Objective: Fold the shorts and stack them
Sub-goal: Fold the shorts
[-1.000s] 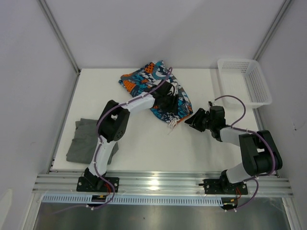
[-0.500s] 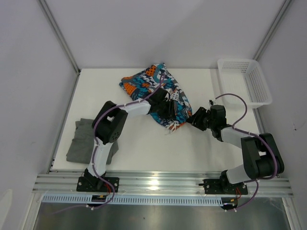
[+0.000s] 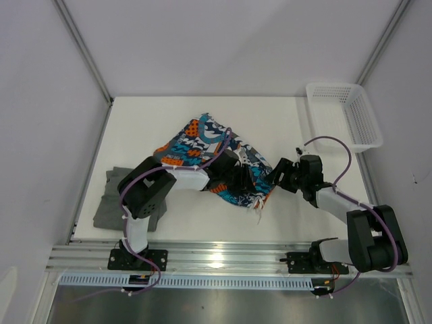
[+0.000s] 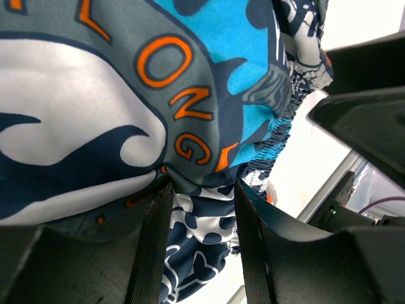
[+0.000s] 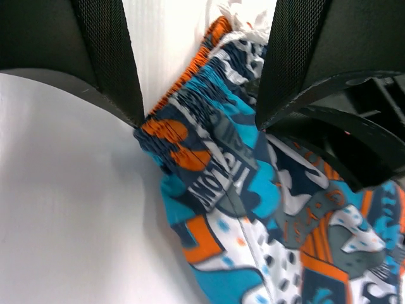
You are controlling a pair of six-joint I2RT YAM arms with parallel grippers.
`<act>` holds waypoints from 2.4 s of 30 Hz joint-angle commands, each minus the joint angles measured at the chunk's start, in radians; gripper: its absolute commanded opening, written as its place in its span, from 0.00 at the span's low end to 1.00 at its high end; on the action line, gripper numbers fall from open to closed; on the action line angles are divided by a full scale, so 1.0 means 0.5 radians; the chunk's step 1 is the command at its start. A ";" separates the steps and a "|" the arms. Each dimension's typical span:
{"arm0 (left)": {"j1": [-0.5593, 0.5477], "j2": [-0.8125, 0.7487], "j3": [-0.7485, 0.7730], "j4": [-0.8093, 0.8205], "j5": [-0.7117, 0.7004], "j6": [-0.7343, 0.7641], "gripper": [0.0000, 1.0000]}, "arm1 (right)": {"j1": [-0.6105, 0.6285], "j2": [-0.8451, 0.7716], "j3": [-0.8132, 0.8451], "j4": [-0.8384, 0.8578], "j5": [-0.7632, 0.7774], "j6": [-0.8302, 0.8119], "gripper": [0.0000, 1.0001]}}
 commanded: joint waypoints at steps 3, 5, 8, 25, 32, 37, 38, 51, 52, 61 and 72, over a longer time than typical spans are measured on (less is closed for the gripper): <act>0.005 -0.043 -0.003 -0.116 -0.118 -0.045 0.48 | -0.019 -0.002 -0.067 -0.033 -0.046 -0.074 0.74; 0.005 -0.046 -0.018 -0.110 -0.137 -0.048 0.48 | -0.019 -0.008 -0.107 0.034 -0.070 -0.049 0.74; 0.008 -0.056 -0.031 -0.100 -0.146 -0.048 0.48 | -0.028 0.020 -0.126 0.056 -0.077 -0.034 0.74; 0.017 -0.043 -0.098 0.001 -0.045 -0.011 0.49 | -0.059 0.388 -0.089 0.446 -0.239 0.058 0.75; 0.017 0.000 -0.113 0.169 0.093 -0.041 0.48 | -0.047 0.473 -0.116 0.535 -0.368 0.104 0.75; 0.017 0.015 -0.141 0.237 0.130 -0.060 0.48 | -0.047 0.547 -0.187 0.651 -0.506 0.153 0.74; 0.017 0.015 -0.150 0.252 0.130 -0.063 0.48 | -0.050 0.547 -0.214 0.670 -0.521 0.163 0.74; 0.017 -0.004 -0.258 0.433 0.127 -0.133 0.48 | -0.053 0.235 -0.442 0.572 -0.472 0.328 0.71; 0.017 0.000 -0.258 0.452 0.130 -0.137 0.48 | -0.050 0.234 -0.448 0.587 -0.469 0.343 0.71; 0.014 -0.013 -0.294 0.510 0.121 -0.183 0.48 | 0.033 0.234 -0.552 0.811 -0.433 0.552 0.73; 0.014 -0.025 -0.319 0.553 0.115 -0.219 0.48 | 0.223 0.105 -0.674 0.939 -0.209 0.865 0.71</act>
